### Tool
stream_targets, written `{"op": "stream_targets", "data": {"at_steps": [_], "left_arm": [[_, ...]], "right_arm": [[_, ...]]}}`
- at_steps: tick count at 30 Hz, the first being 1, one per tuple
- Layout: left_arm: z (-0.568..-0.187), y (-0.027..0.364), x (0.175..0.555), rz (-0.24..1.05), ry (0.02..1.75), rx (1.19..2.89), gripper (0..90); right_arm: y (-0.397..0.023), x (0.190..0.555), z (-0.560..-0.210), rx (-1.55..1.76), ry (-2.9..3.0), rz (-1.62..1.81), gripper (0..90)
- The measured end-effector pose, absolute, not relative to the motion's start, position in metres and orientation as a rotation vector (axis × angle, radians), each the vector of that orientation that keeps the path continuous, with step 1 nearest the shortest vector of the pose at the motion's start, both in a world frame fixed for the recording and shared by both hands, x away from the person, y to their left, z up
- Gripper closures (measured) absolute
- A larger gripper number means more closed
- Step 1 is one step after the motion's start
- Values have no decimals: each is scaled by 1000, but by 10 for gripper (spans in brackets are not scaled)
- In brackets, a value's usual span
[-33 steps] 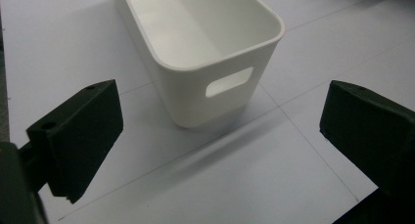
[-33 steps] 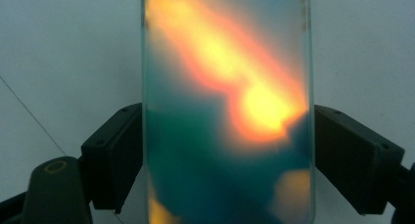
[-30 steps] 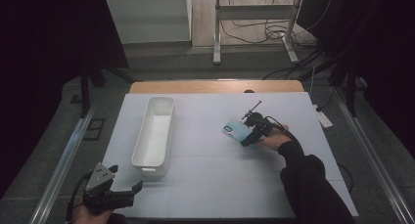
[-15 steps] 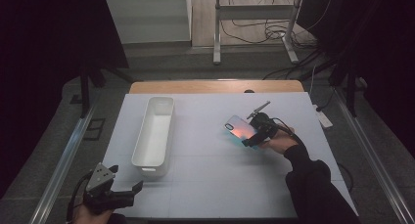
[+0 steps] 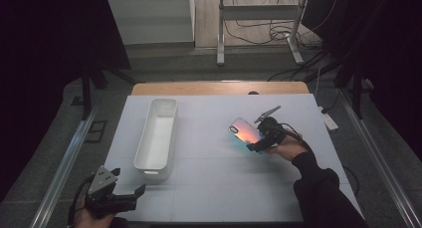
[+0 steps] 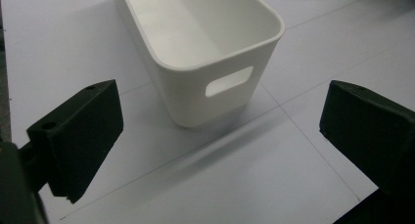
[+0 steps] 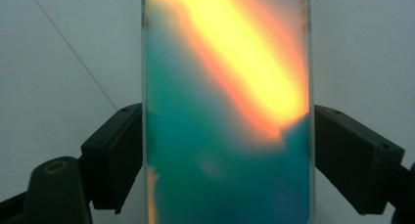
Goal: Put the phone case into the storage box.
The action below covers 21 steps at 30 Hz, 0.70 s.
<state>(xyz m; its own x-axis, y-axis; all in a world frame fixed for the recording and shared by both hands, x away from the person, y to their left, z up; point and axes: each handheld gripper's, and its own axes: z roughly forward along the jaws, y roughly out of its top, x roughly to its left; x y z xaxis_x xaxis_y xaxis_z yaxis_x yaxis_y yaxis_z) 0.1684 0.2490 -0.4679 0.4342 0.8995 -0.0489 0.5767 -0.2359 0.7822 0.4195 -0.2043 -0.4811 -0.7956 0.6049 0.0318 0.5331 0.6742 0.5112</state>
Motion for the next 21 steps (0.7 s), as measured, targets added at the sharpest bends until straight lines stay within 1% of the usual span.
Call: {"op": "stream_targets", "data": {"at_steps": [12,21], "left_arm": [[-468,251,170,493,1219,1943,37],[-468,249,170,482,1185,1955,22]], "right_arm": [[-207,406,-473,904,2738,839,172],[-210,394,-469,902,2724,876,172]]}}
